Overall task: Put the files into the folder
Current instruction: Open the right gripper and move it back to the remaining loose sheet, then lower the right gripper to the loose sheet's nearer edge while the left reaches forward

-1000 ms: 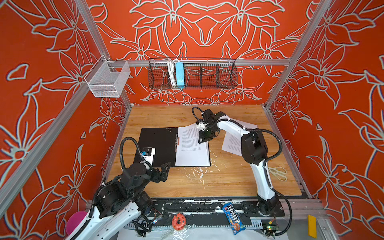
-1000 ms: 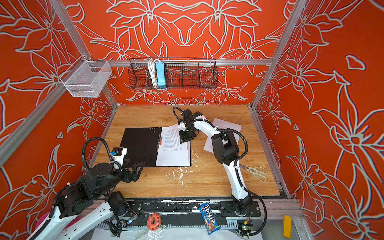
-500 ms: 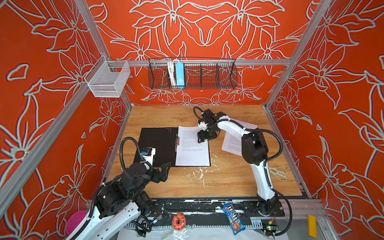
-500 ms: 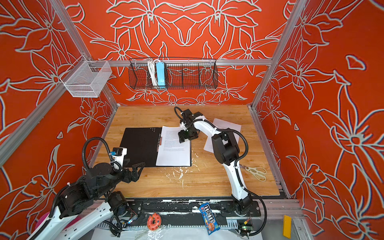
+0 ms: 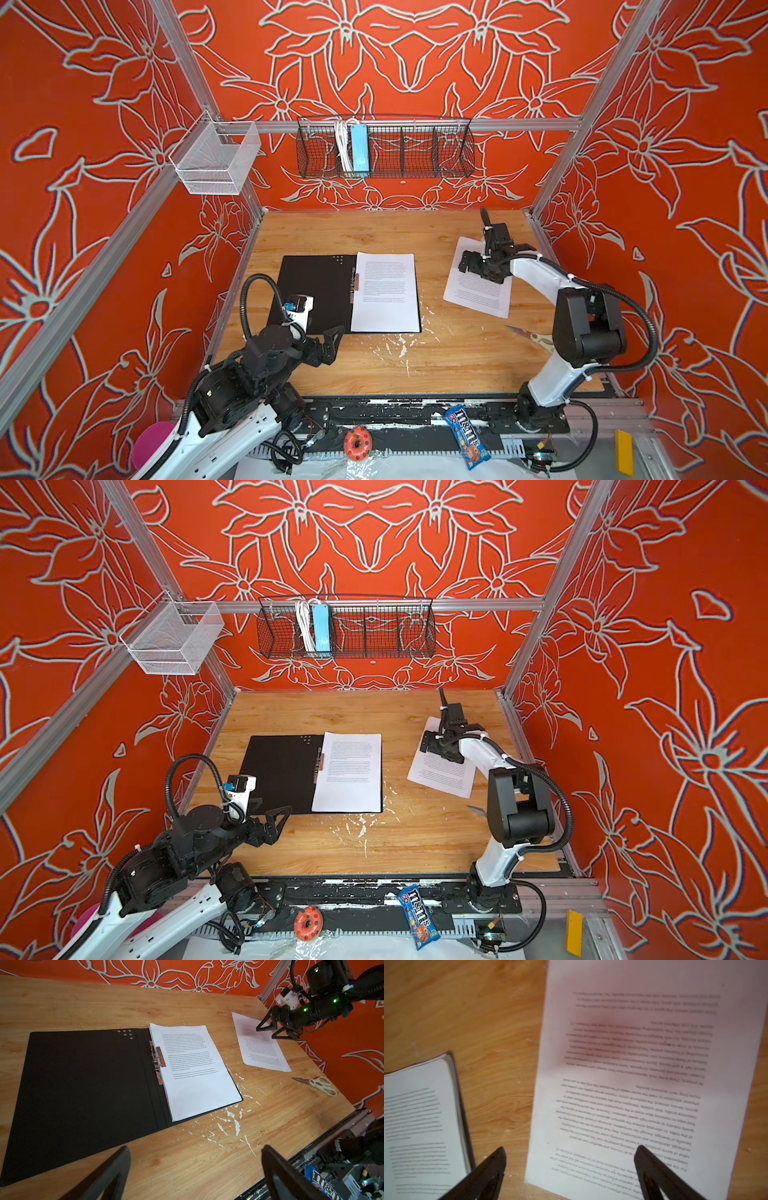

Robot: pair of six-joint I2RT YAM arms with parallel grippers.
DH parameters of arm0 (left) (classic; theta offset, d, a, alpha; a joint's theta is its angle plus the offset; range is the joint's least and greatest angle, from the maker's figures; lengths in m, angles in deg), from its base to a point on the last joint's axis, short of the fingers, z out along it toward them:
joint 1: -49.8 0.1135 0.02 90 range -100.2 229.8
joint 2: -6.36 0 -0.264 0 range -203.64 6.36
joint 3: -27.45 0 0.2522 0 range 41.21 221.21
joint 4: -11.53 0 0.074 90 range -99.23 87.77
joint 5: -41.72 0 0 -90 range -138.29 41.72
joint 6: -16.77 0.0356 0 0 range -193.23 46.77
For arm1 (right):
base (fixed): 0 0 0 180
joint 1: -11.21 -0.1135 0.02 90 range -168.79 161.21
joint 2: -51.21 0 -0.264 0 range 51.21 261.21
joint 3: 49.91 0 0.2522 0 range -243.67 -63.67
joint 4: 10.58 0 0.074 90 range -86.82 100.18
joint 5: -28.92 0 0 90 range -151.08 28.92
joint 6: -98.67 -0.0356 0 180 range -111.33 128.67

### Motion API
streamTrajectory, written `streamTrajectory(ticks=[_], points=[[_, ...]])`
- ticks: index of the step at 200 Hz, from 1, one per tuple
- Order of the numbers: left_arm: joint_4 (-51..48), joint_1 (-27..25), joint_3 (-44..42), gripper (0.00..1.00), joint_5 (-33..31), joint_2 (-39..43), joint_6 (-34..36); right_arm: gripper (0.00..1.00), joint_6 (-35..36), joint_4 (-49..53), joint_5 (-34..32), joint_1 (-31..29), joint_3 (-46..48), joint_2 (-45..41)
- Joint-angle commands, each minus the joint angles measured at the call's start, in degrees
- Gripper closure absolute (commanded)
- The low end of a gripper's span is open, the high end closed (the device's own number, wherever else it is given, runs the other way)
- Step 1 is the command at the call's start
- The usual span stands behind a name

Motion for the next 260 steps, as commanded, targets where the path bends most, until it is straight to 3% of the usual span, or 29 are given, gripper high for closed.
streamTrajectory(ticks=[1,100,131,152,200,231,260], points=[[1.06,0.61,0.41,0.02,1.86,-0.97,0.65,0.02,-4.47,-6.52,3.22,0.86,4.17,0.03],[1.54,0.75,0.41,0.02,3.23,-2.2,0.95,0.03,-8.51,-14.46,18.4,-0.05,5.98,5.33],[1.54,0.75,0.41,0.02,3.73,-2.66,1.0,0.02,-11.3,-17.62,11.51,1.64,12.53,-6.01],[1.59,0.88,0.41,0.02,3.95,-2.5,1.08,0.02,-11.96,-13.81,7.42,4.64,16.28,-12.31],[1.94,0.92,0.32,0.02,5.18,-1.79,1.46,0.05,-15.73,-14.95,14.49,18.33,31.03,-22.01],[2.11,0.92,0.28,0.02,6.0,-1.61,1.74,0.05,-14.31,-12.32,10.28,20.74,34.99,-29.36],[2.2,0.92,0.24,0.02,6.23,-1.18,1.72,0.05,-14.08,-11.95,11.85,21.34,35.3,-31.11]])
